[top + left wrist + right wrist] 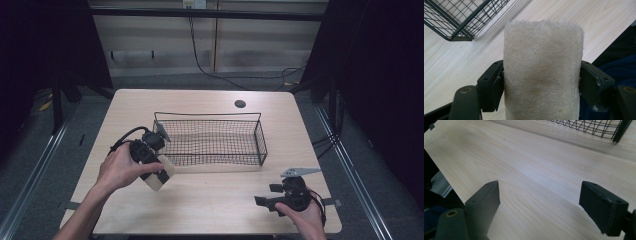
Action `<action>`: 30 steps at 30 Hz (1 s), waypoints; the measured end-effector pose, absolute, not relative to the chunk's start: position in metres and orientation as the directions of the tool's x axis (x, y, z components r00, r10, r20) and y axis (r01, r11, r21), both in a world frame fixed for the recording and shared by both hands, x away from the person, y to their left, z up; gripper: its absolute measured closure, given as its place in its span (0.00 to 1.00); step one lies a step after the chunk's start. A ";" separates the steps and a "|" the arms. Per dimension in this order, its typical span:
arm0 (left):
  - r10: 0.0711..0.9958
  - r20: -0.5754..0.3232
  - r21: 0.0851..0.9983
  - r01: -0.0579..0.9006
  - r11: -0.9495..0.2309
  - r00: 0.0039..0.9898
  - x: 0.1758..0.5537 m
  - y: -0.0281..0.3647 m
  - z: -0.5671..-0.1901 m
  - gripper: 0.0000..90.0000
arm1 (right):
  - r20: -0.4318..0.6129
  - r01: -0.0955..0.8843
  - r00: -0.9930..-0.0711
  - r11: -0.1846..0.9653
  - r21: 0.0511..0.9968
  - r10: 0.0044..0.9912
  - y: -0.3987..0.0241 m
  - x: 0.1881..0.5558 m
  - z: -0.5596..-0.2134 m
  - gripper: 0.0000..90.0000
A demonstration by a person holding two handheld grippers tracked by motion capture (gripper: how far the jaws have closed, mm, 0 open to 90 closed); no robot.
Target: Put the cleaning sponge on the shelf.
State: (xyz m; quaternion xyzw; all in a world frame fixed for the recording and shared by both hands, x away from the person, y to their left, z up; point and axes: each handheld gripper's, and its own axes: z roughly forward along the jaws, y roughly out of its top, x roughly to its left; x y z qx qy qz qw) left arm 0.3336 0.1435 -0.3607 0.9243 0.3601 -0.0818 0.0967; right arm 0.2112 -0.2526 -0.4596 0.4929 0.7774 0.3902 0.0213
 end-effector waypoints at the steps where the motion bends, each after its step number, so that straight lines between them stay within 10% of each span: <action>1: 0.653 -0.224 0.114 0.685 -0.720 0.723 0.335 0.143 -0.361 0.31 | 0.351 0.749 -0.514 0.210 0.628 0.783 -0.253 0.211 -0.460 0.18; 30: 0.637 -0.270 0.156 0.685 -0.711 0.722 0.355 0.142 -0.316 0.31 | 0.350 0.748 -0.516 0.212 0.629 0.782 -0.253 0.211 -0.460 0.18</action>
